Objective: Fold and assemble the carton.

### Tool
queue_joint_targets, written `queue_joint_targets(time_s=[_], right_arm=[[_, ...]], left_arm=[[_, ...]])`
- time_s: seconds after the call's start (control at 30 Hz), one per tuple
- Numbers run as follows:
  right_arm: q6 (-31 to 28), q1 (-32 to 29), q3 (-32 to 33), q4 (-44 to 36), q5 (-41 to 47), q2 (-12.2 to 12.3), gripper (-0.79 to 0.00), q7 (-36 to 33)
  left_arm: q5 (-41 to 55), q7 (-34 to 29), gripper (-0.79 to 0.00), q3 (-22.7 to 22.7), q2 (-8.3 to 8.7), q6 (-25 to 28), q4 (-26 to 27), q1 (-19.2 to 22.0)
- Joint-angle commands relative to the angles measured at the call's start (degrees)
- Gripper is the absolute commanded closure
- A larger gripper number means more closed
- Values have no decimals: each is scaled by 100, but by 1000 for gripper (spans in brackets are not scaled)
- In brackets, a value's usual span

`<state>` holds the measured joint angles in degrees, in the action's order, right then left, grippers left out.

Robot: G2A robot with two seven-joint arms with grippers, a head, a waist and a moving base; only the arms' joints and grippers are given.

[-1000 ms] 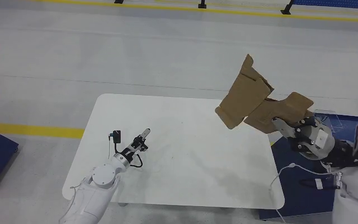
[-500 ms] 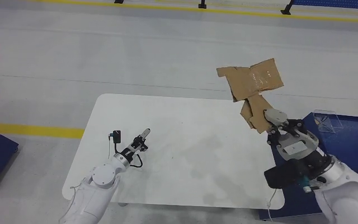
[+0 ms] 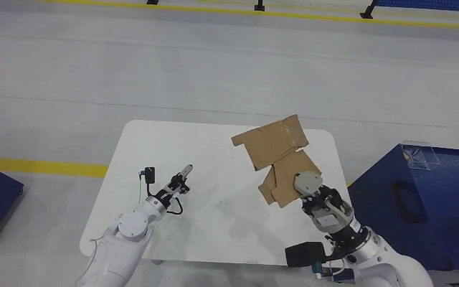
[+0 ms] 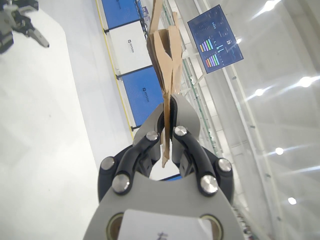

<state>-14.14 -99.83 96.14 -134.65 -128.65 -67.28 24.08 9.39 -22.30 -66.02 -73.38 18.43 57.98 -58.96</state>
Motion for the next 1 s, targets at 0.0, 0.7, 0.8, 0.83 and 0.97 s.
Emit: queue_joint_targets(time_s=[0.0, 0.7, 0.8, 0.83, 0.97], right_arm=[[-625, 131, 280, 0, 1528, 3, 0, 118], [-3831, 1613, -1150, 3082, 15419, 930, 0, -6275], [-3708, 1653, -1230, 3154, 15665, 946, 0, -6500], [-3708, 1653, -1230, 3154, 15665, 946, 0, -6500], [-3708, 1653, -1230, 3154, 15665, 946, 0, -6500]], left_arm=[[0, 0, -785, 0, 0, 0, 0, 0], [0, 0, -785, 0, 0, 0, 0, 0], [0, 0, -785, 0, 0, 0, 0, 0], [0, 0, -785, 0, 0, 0, 0, 0], [0, 0, -785, 0, 0, 0, 0, 0]])
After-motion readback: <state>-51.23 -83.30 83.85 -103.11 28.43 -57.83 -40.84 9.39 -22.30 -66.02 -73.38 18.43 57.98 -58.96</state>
